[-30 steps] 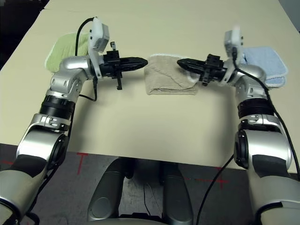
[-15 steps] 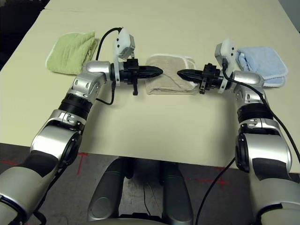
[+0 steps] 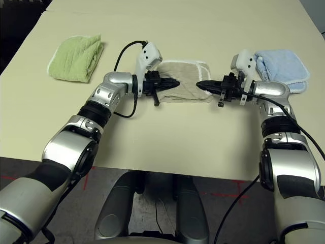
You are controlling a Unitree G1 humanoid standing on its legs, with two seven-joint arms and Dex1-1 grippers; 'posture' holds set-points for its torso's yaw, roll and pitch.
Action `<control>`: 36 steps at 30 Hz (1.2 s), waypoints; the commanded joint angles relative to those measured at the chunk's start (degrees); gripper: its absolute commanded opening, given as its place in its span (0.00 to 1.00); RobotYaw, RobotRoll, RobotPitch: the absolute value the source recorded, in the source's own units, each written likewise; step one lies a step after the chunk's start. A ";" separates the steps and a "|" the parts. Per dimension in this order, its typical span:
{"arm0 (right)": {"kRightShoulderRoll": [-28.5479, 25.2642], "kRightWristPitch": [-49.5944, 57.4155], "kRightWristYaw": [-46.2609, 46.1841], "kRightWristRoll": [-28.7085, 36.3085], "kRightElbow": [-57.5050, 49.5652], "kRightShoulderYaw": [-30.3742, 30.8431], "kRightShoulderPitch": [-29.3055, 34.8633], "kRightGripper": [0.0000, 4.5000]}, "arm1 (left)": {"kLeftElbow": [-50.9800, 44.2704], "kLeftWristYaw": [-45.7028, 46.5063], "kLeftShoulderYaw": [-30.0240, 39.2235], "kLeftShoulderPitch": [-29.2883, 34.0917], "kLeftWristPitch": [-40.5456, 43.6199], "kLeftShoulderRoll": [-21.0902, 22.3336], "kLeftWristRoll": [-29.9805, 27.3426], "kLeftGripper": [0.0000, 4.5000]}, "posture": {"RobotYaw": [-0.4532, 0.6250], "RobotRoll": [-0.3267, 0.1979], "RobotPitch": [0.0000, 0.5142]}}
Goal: Fold the towel and set it aside.
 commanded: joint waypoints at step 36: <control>1.59 5.16 -10.42 1.85 -0.39 -3.33 -4.13 0.00 | 0.66 -0.11 10.69 -6.30 1.28 2.21 -6.15 0.01 | 0.46 0.62 0.68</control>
